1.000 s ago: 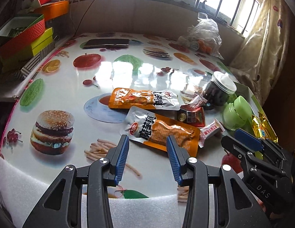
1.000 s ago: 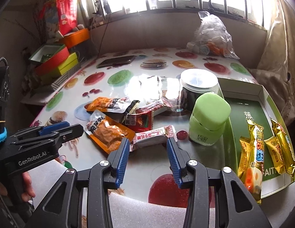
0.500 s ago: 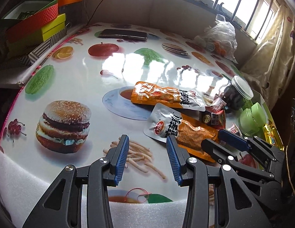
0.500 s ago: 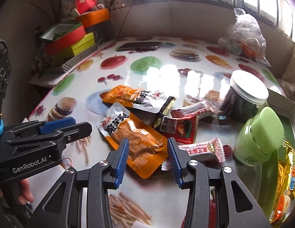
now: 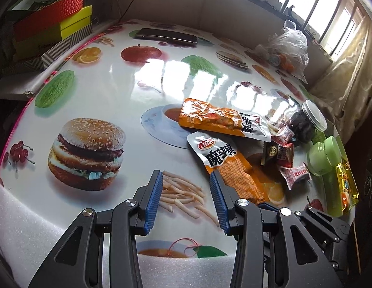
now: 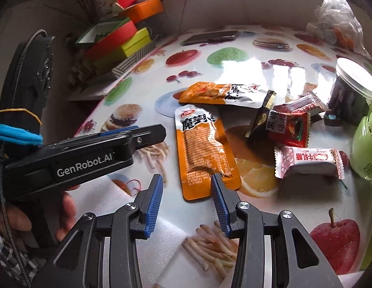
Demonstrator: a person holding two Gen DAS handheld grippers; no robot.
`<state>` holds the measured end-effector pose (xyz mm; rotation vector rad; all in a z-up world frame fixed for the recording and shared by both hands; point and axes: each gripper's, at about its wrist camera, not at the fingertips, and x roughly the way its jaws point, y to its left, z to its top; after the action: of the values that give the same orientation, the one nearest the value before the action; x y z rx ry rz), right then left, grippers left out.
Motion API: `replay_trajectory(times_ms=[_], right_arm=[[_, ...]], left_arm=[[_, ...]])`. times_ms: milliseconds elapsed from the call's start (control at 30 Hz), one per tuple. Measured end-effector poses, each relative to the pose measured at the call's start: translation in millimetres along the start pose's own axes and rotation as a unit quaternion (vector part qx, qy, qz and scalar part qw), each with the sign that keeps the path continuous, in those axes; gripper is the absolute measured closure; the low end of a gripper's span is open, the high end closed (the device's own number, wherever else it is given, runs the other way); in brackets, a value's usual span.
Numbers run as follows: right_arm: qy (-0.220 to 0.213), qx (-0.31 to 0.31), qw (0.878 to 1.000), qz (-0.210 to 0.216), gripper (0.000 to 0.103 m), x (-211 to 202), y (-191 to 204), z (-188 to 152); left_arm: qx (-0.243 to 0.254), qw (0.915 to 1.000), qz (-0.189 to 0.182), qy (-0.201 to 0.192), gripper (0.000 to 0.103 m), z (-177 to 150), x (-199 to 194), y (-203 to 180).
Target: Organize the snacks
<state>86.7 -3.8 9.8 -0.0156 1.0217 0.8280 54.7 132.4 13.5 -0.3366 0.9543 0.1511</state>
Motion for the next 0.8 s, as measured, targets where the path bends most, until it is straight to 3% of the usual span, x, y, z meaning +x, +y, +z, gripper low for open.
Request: replay_trajectory(times_ms=[200,300,400,500,800], right_arm=[[-0.025,0.012,0.999,-0.030,0.062,-21.6,-11.9,-3.2],[-0.046,0.027,0.996,-0.070,0.062,-38.8,-23.5,-7.0],[-0.060,0.057,0.991,-0.102,0.062,-51.4,-40.4,-10.5],[-0.062,0.071,0.988,-0.126,0.062,-55.3,-50.1,-10.6],[-0.066,0.098,0.983,-0.144,0.062,-45.7,-60.8,-2.7]], left_arm=[[0.004,0.9998,-0.016,0.005,0.061,6.9,5.4,-12.2],[0.004,0.9996,-0.020,0.017,0.042,10.7,13.6,-21.1],[0.003,0.9993,-0.021,0.030,0.040,13.0,23.3,-31.0],[0.003,0.9994,-0.005,0.034,0.040,14.4,29.2,-38.4],[0.020,0.9980,0.052,0.029,0.040,17.9,38.5,-50.7]])
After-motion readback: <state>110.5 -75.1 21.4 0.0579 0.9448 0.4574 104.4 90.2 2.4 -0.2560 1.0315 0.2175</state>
